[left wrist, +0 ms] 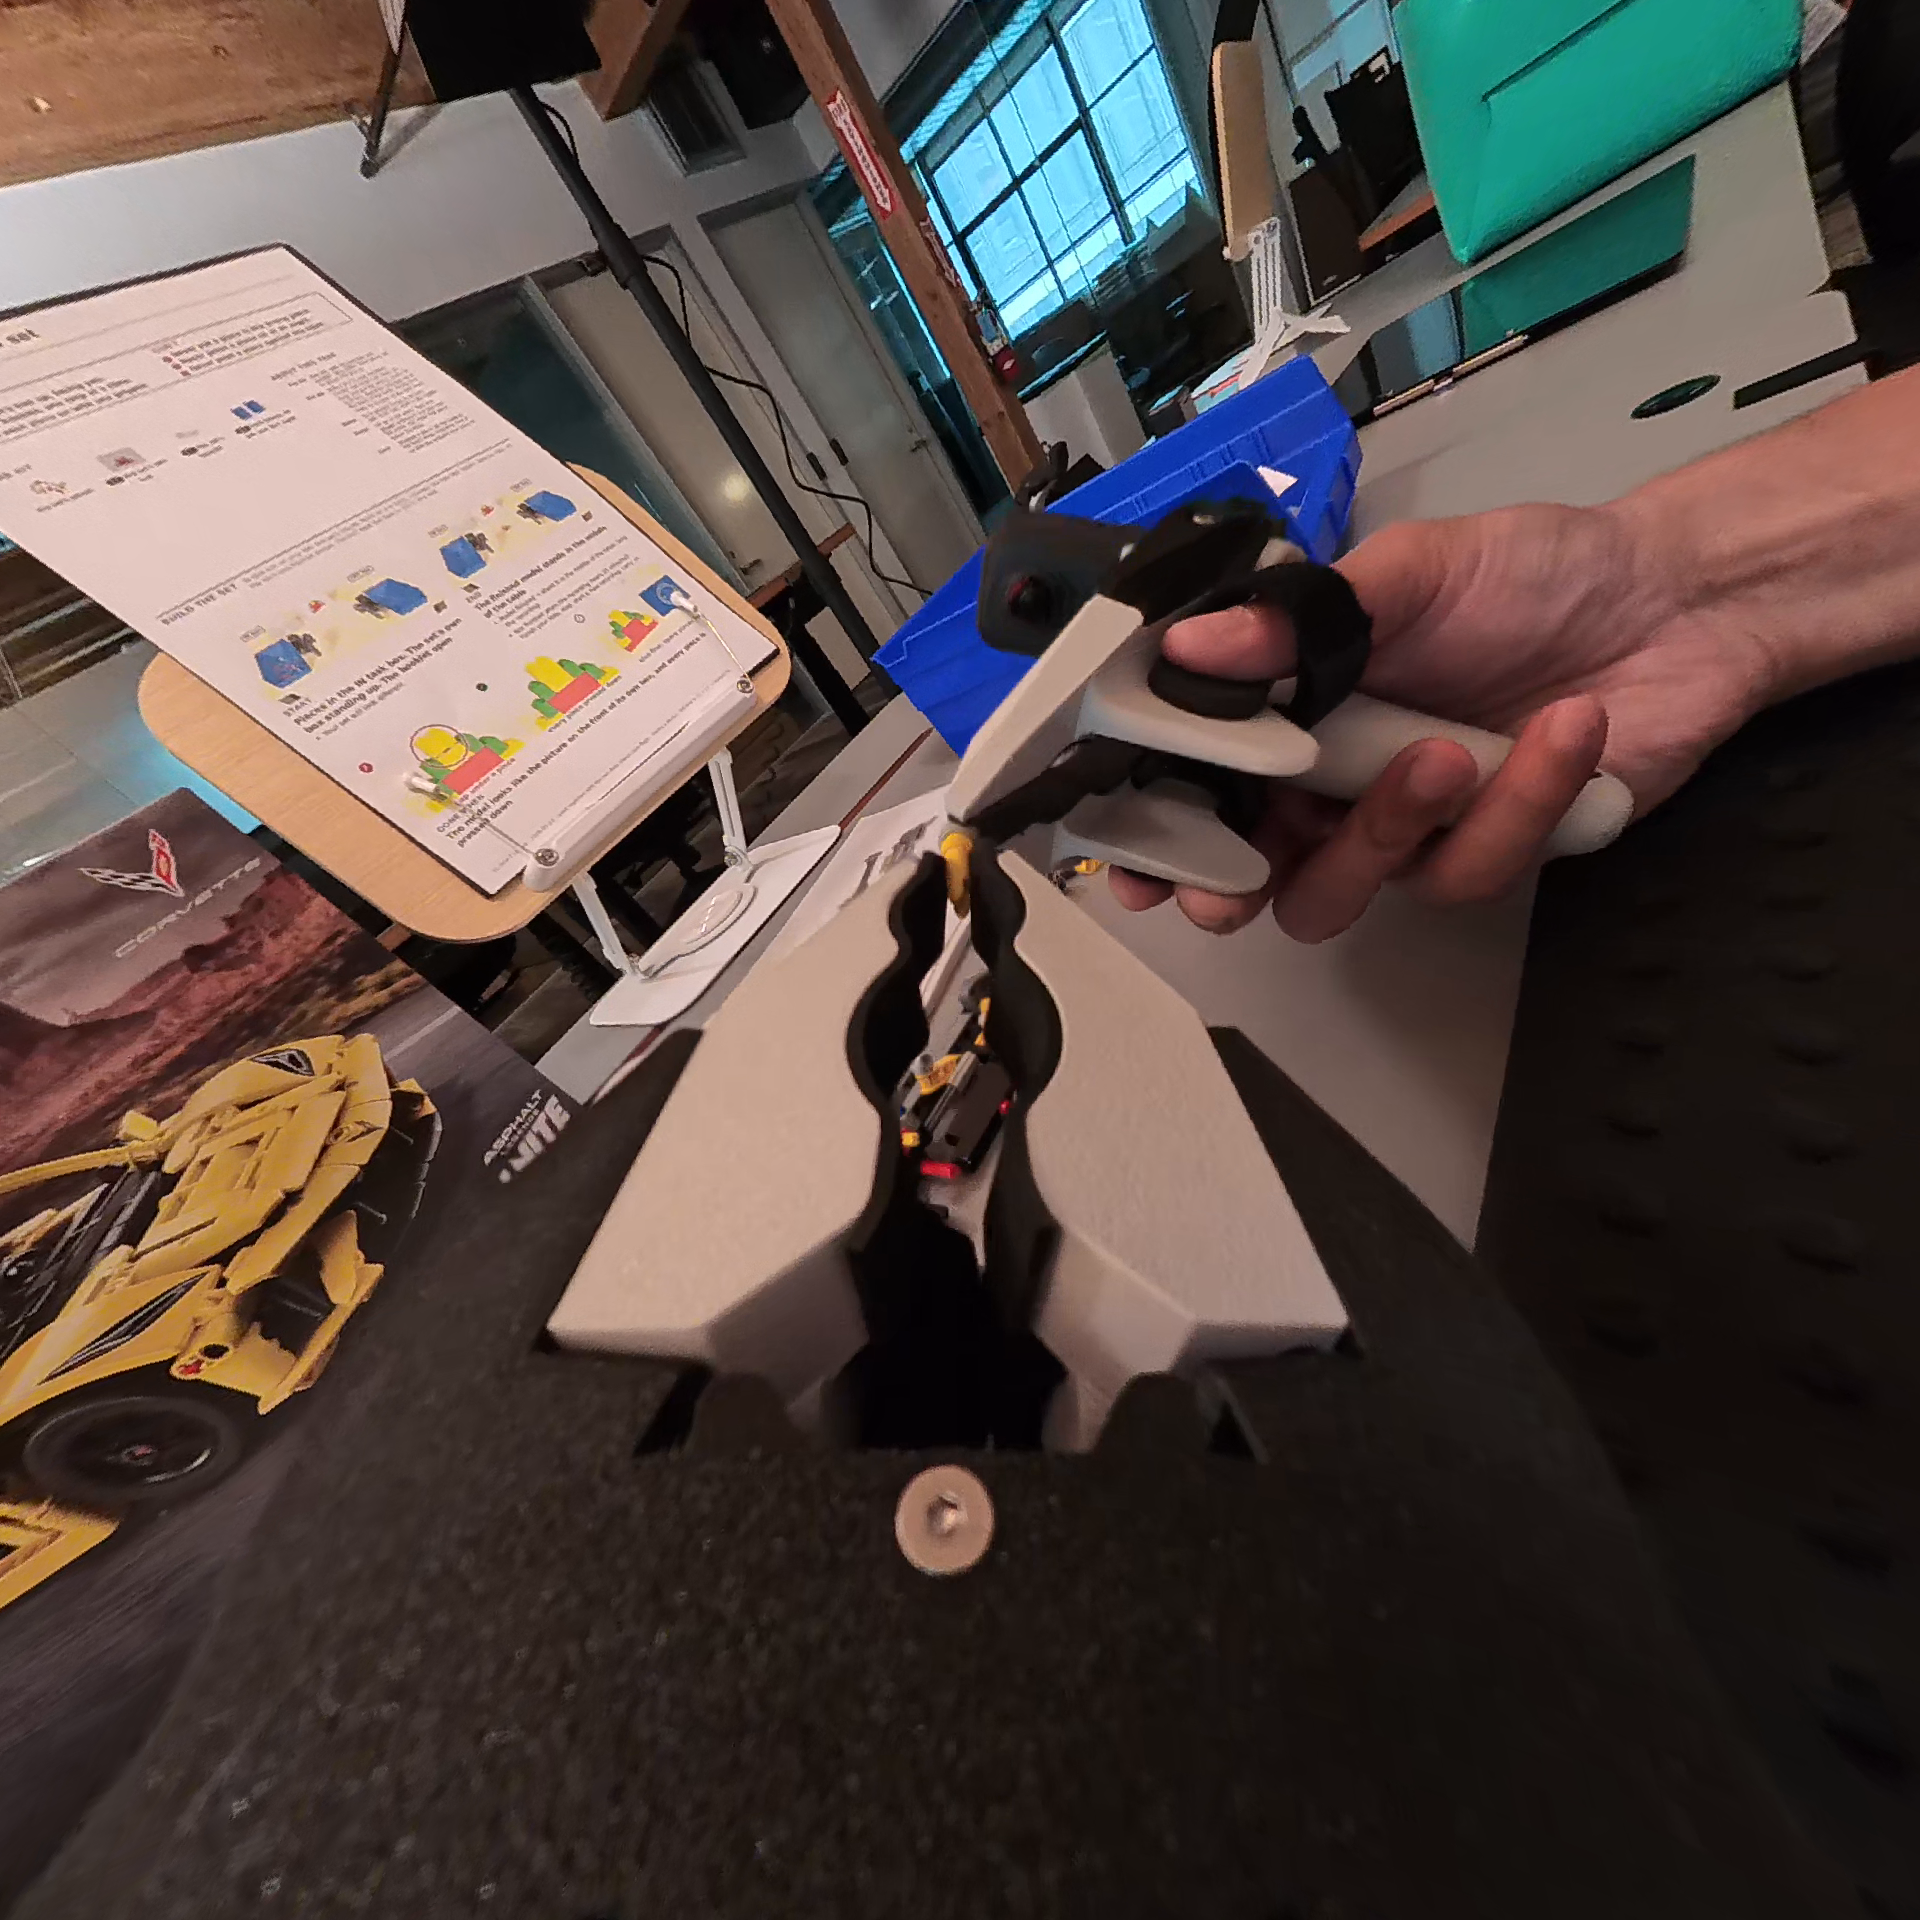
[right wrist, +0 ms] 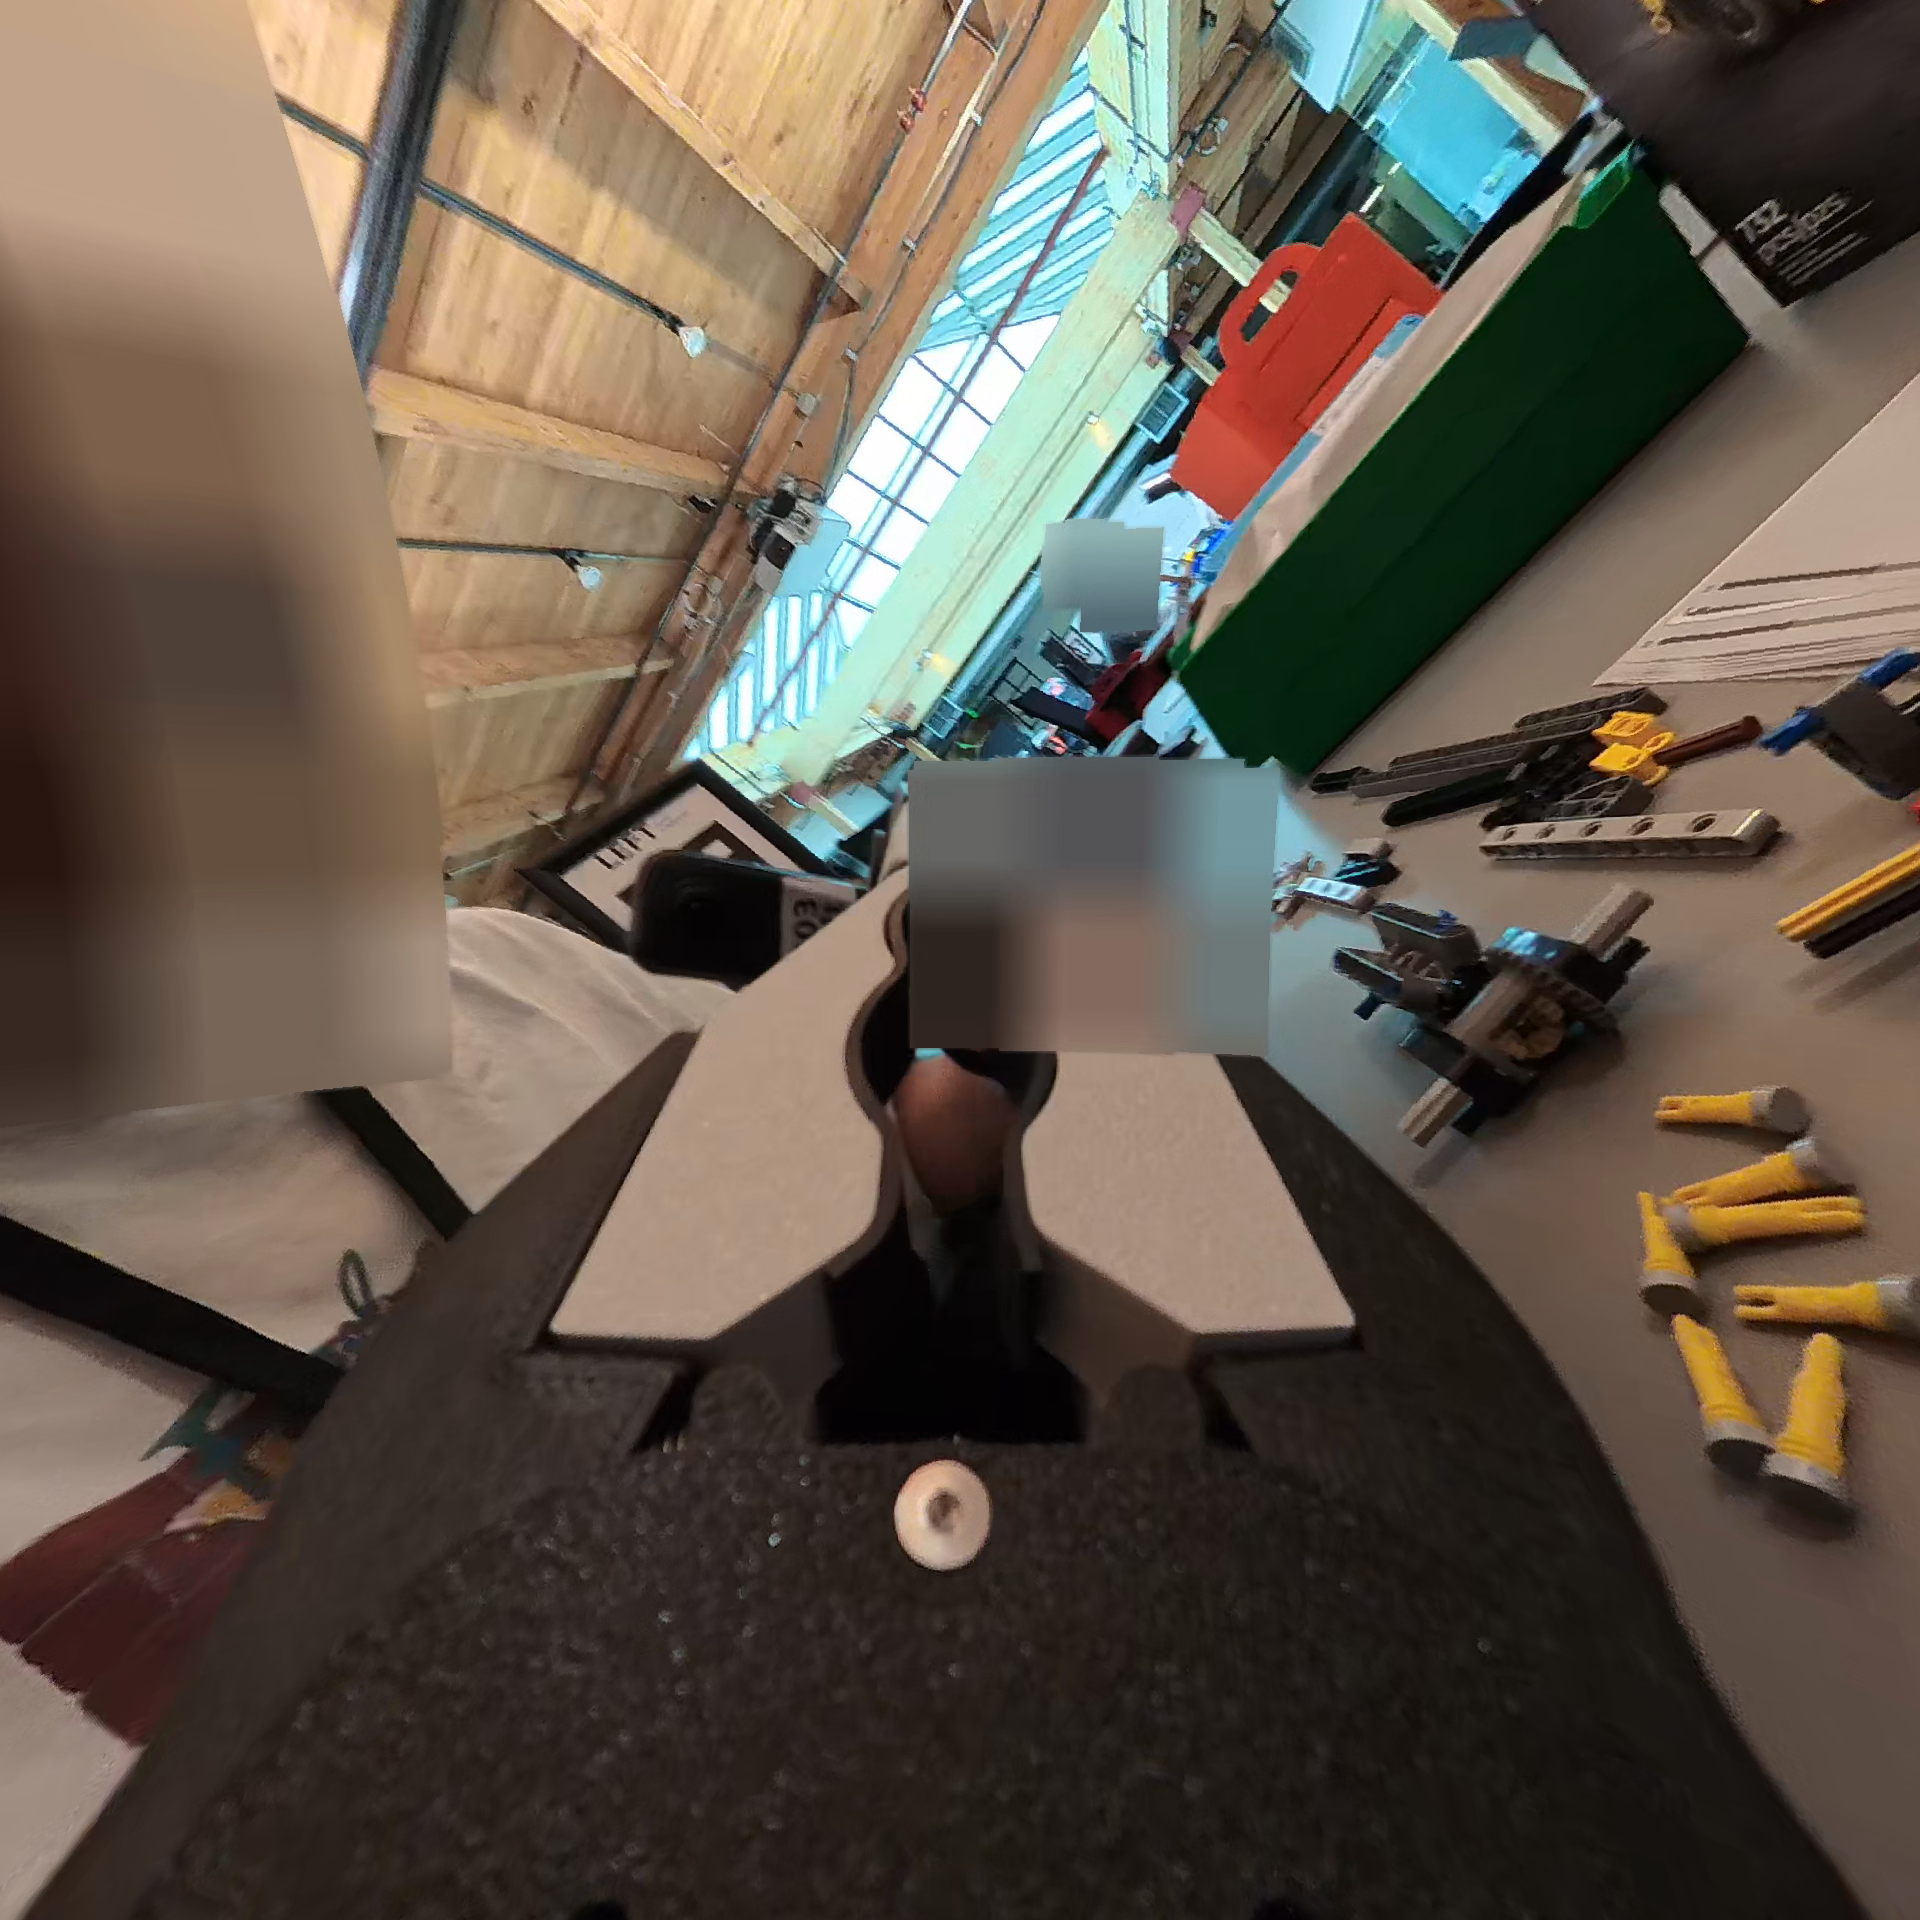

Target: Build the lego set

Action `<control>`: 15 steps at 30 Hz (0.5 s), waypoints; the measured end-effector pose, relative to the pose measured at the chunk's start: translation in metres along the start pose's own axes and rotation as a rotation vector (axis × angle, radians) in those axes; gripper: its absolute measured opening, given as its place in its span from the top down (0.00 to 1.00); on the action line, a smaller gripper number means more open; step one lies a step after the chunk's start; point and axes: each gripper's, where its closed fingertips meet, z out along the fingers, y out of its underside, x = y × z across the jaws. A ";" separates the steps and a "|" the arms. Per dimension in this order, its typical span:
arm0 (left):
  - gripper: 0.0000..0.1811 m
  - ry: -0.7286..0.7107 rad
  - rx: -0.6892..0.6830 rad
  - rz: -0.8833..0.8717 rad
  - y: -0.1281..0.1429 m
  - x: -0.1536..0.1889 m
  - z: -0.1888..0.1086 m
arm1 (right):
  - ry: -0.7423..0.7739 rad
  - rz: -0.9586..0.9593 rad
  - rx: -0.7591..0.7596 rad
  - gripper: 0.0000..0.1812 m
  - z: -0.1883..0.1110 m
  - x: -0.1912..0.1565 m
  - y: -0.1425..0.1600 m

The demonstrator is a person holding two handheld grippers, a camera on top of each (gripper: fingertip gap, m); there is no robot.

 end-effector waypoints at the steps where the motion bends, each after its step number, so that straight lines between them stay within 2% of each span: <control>1: 0.98 0.007 -0.005 -0.010 0.001 0.000 0.000 | 0.027 -0.044 -0.020 0.97 0.000 0.001 0.001; 9: 0.98 0.107 -0.041 -0.032 0.011 0.011 -0.002 | 0.170 -0.277 -0.184 0.97 -0.005 0.010 0.013; 15: 0.98 0.239 -0.028 -0.058 0.011 0.030 -0.007 | 0.120 -0.255 -0.318 0.97 -0.011 0.007 0.031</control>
